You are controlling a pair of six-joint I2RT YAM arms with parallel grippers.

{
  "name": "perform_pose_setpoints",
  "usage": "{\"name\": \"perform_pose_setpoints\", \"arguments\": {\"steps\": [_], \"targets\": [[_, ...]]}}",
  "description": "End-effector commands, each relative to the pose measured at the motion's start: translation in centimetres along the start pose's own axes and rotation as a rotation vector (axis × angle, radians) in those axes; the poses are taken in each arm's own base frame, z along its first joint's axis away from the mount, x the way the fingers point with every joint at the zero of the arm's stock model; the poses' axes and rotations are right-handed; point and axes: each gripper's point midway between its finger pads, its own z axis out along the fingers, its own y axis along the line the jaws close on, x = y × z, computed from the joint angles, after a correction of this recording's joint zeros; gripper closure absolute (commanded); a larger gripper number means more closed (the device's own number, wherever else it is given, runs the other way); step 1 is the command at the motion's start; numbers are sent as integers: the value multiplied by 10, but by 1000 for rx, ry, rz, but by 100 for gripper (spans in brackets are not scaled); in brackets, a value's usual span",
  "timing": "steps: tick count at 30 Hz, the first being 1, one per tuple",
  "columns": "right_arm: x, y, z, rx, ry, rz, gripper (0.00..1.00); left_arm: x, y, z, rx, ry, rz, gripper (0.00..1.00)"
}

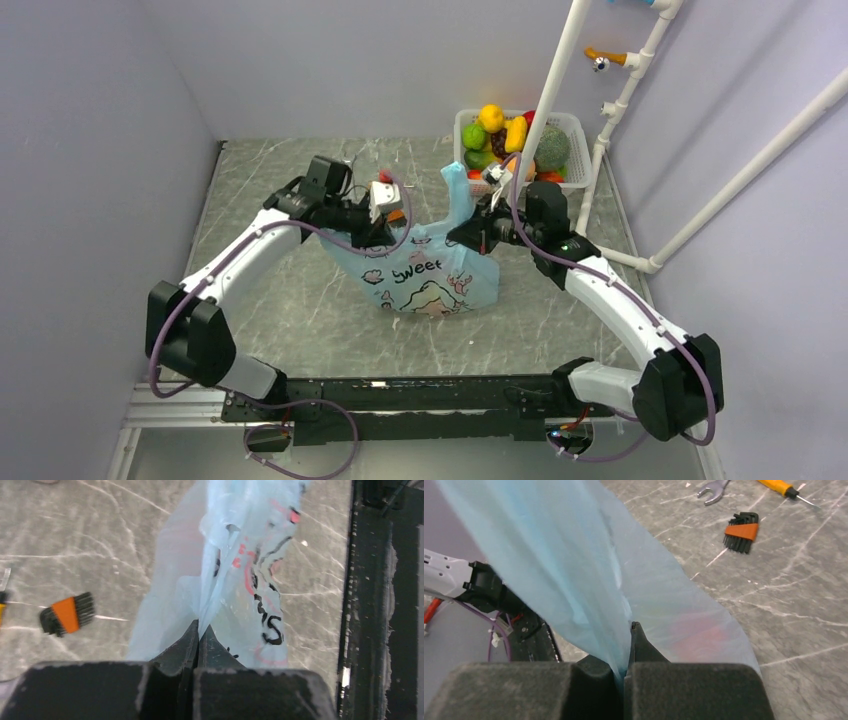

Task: Place the fake fruits into the plastic bag and tie a complex knot

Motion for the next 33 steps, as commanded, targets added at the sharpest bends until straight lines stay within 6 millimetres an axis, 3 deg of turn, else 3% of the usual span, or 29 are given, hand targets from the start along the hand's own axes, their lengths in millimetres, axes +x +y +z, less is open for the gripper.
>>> {"name": "perform_pose_setpoints", "arguments": {"steps": [1,2,5,9,12,13,14,17,18,22,26,31,33], "targets": [[-39,3,8,-60,-111,0,100,18,-31,4,44,-52,-1,100],[-42,2,15,-62,-122,9,100,19,-35,8,46,-52,-1,100],[-36,-10,35,-18,-117,19,100,46,-48,26,30,11,-11,100],[0,-39,45,68,-42,33,100,84,-52,34,-20,74,-67,100],[11,-38,47,45,-10,14,100,103,-57,41,-25,140,-82,100],[10,-35,46,32,-7,-9,100,97,-55,39,-36,129,-97,99],[6,-29,44,15,-10,-35,100,80,-53,30,-50,80,-103,89],[-5,-8,36,-65,-17,-122,100,3,-52,-9,-47,-178,-115,21],[-7,0,35,-92,-13,-149,100,-20,-51,-20,-59,-233,-92,5],[-5,27,32,-180,6,-250,100,-85,-40,-44,-84,-340,-84,1],[-1,37,34,-220,19,-330,100,-122,-23,-42,-80,-370,-159,0],[-1,37,36,-228,29,-358,100,-144,-28,-31,16,-429,-168,1],[-1,37,35,-227,37,-358,100,-149,-36,-28,62,-457,-165,9]]}}
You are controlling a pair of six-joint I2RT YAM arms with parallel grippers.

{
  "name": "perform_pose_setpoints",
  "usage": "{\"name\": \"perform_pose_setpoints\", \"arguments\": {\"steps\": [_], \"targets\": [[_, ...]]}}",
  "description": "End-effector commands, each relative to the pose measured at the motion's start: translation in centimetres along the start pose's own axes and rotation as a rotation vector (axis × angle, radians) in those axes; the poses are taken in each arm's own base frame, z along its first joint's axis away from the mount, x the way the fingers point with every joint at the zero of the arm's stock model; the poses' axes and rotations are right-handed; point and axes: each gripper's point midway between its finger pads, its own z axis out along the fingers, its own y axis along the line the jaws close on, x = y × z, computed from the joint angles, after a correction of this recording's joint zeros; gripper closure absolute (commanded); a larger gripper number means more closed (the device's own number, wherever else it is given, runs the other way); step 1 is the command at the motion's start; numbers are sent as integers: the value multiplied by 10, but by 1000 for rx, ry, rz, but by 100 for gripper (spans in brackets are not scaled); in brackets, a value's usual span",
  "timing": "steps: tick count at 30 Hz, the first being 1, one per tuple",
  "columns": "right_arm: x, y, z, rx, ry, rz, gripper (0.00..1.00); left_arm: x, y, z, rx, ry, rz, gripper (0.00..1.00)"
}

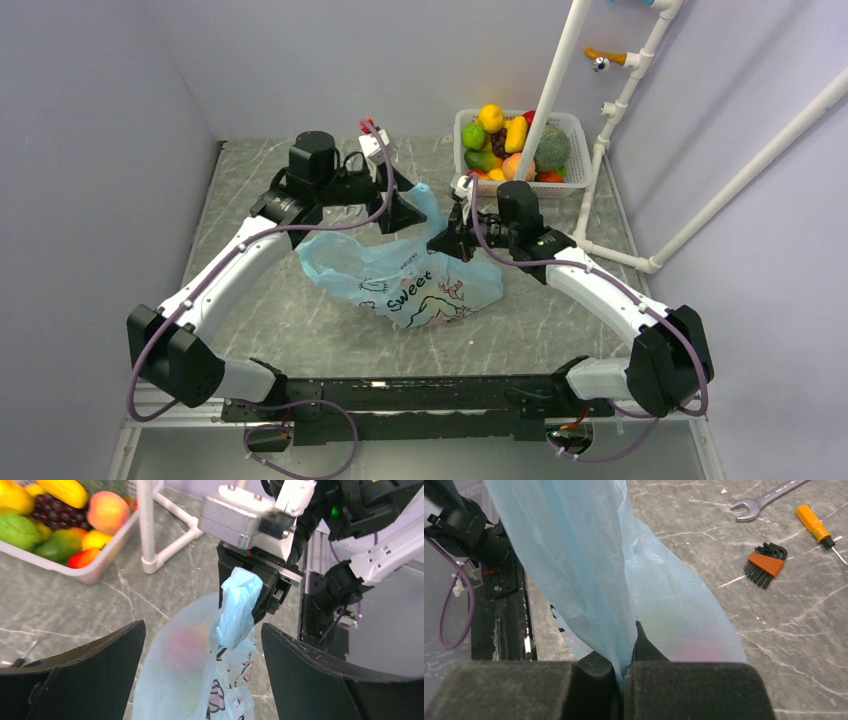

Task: Place the fake fruits into the plastic bag and tie a complex knot

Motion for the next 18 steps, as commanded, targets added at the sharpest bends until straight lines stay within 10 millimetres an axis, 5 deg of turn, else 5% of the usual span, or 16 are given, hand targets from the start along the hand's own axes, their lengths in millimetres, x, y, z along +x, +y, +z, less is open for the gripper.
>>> {"name": "perform_pose_setpoints", "arguments": {"steps": [1,5,7,8,10,11,15,18], "targets": [[-25,4,-4,-24,-33,-98,100,-7,-25,12,132,-55,-65,18],[-30,4,-8,1,-42,-103,89,-8,-30,17,180,-78,-131,58],[-32,2,-10,22,-49,-91,73,-14,-31,17,184,-105,-141,87],[-35,-1,-11,47,-58,-73,56,-16,-31,17,177,-114,-159,100],[-46,-11,-16,134,-102,-32,16,-18,-28,17,152,-128,-201,100],[-57,-13,-21,178,-150,8,9,-17,-24,16,124,-131,-227,100],[-105,1,-38,306,-373,40,1,-16,-20,14,67,-143,-270,100],[-114,-1,-29,393,-434,77,0,-17,-18,12,44,-158,-285,100]]}}
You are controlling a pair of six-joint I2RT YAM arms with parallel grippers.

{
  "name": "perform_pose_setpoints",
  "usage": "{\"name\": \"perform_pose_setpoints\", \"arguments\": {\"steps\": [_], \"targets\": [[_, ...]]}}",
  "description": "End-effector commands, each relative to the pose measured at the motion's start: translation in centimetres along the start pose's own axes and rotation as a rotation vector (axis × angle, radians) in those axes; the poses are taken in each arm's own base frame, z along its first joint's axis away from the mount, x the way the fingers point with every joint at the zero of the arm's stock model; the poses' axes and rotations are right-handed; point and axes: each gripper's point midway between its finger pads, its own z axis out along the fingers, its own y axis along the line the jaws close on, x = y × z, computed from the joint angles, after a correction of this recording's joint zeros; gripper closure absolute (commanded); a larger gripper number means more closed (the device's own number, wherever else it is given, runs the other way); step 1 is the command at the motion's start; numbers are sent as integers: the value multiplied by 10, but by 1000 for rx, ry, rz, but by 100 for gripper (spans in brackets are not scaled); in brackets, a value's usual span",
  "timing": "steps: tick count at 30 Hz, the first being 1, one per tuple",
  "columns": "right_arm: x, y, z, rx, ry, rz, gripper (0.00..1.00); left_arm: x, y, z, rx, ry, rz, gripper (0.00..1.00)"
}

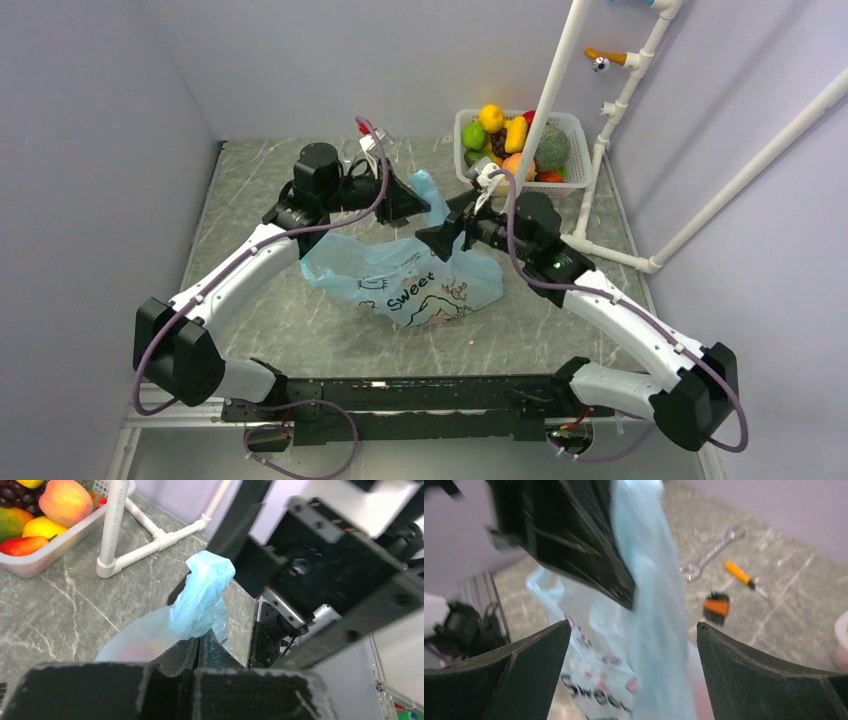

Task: Place the fake fruits into the plastic bag and tie a complex knot

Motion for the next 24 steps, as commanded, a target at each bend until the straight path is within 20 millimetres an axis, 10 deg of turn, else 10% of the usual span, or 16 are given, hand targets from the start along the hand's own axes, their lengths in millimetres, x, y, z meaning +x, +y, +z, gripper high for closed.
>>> {"name": "perform_pose_setpoints", "arguments": {"steps": [1,11,18,24], "targets": [[-47,-3,13,176,-224,63,0,-23,-9,-7,-33,-89,-2,100],[24,-62,51,497,-82,3,14,-31,-10,-11,-63,-132,-45,100],[86,-52,44,401,42,-48,52,-48,-6,-17,-89,-181,-35,100],[166,-46,27,320,196,-98,60,-80,2,-24,-105,-227,36,100]]}}
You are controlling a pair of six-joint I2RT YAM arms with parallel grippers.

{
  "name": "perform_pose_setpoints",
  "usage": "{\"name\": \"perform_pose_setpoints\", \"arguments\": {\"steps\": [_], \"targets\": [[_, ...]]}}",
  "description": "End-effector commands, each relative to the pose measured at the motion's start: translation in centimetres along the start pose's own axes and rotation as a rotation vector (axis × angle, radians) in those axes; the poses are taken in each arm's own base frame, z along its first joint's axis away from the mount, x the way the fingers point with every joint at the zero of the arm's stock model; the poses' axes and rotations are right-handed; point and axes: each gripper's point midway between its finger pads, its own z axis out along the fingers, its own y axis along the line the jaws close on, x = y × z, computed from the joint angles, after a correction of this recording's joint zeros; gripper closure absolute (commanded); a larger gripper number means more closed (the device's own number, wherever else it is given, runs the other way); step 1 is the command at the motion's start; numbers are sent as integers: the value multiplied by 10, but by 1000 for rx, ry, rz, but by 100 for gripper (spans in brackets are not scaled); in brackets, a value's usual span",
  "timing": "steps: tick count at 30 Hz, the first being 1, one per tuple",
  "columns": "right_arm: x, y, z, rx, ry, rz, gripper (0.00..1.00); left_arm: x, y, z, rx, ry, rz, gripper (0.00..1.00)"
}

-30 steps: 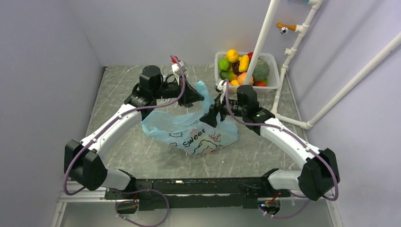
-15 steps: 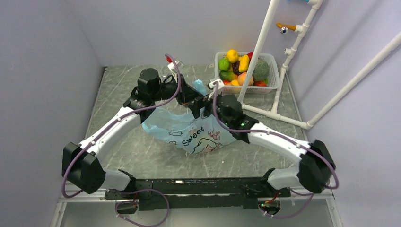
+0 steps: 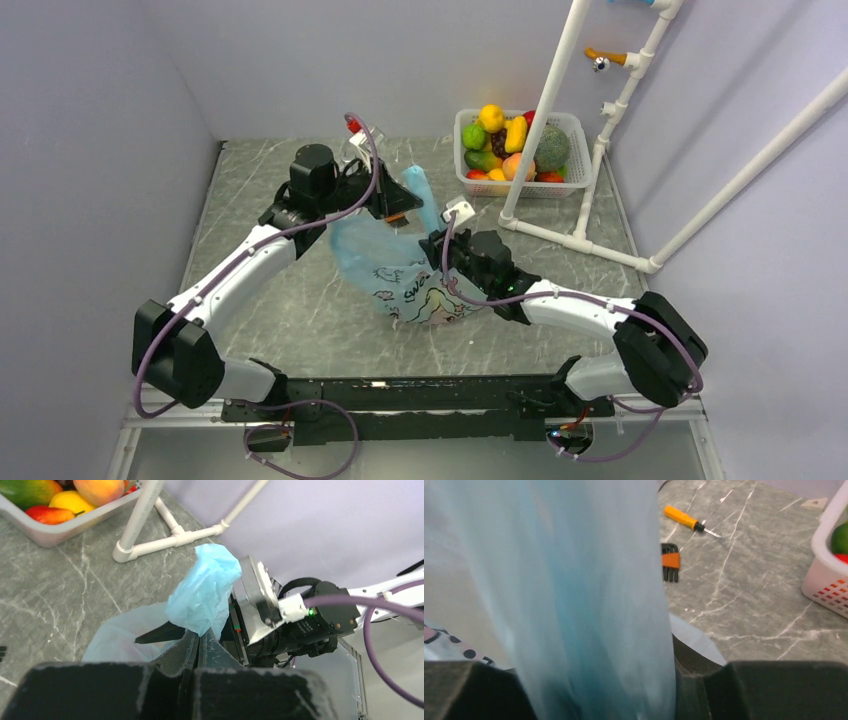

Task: Place the fake fruits into the plastic bag and tie a complex knot

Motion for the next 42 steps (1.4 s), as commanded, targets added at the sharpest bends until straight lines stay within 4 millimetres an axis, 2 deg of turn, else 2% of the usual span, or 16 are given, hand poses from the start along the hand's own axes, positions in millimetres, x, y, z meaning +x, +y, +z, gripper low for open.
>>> {"name": "perform_pose_setpoints", "arguments": {"steps": [1,5,9,11,12,15,16,18,21,24,28,34,36,38,39,42], "targets": [[83,-5,-17,-44,193,-91,60,-76,-27,-12,49,-181,178,100],[104,-5,-15,-54,240,-96,65,-79,-32,-12,74,-181,221,100],[100,-3,-10,-60,232,-76,100,-74,-38,-13,105,-151,254,100],[90,1,-7,-78,216,-66,100,-66,-39,-18,124,-118,310,100],[84,4,-7,-90,202,-65,100,-65,-42,-26,130,-102,339,90],[63,11,-7,-124,154,-68,100,-55,-36,-58,120,-19,399,12],[57,13,-7,-133,143,-67,100,-51,-33,-70,104,10,444,2],[49,17,-7,-149,129,-64,100,-44,-30,-95,107,61,554,1],[44,19,-7,-157,126,-54,100,-21,-39,-118,154,169,712,1],[43,21,-6,-168,127,-45,100,2,-51,-123,222,237,736,1],[38,25,-3,-186,115,-43,100,25,-46,-101,218,304,776,1],[28,25,1,-184,97,-59,100,41,-30,-54,134,320,766,1],[27,24,0,-182,96,-67,100,44,-28,-44,119,341,743,7],[27,23,-1,-179,99,-77,100,41,-37,-41,146,341,738,22],[28,23,-2,-180,100,-83,100,36,-44,-40,161,328,738,37],[34,20,-4,-172,115,-89,100,14,-62,-44,167,259,760,93]]}}
